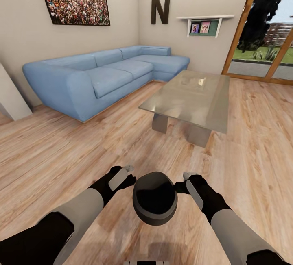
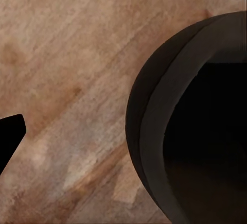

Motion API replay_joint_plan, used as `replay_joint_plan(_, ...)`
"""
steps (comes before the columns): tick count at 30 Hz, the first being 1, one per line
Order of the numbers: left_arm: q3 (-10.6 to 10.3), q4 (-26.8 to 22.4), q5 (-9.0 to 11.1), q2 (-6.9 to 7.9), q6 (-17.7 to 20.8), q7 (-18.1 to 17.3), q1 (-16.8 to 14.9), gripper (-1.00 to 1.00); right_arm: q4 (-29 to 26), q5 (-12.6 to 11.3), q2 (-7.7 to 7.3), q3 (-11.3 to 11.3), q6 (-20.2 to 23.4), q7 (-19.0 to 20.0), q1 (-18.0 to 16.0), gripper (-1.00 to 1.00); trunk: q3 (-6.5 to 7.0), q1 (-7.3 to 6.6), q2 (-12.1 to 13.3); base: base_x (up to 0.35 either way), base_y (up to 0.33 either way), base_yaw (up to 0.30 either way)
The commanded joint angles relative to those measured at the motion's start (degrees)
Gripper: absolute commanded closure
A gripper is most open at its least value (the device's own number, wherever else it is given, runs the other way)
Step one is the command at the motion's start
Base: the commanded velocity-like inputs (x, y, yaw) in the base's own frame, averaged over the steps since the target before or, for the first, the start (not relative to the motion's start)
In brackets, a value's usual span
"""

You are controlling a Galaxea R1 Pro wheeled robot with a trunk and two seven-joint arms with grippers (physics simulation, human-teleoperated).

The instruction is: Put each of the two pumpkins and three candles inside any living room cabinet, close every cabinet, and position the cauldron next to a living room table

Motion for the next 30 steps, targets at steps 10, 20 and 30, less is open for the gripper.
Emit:
replay_joint_plan(10, 0.0, 0.1, 0.0, -0.12, 0.1, 0.1, 0.0, -1.00, 0.0, 0.0, -0.03, 0.0, 0.0, 0.0, 0.0, -1.00, -2.22, 0.26, -0.1, 0.000, 0.000, 0.000)
replay_joint_plan(20, 0.6, -0.6, 0.5, -0.36, -0.6, -0.4, 0.0, -1.00, -0.2, 0.0, 0.00, 0.1, -0.1, 0.0, -0.1, -1.00, -3.98, 0.47, -0.2, 0.000, 0.000, 0.000)
replay_joint_plan(30, 0.1, -3.8, 3.0, -0.43, 0.5, -0.6, 0.1, -1.00, -0.2, 0.0, -0.03, 0.1, 0.0, 0.0, -0.5, -1.00, -3.98, 0.47, -0.2, 0.000, 0.000, 0.000)
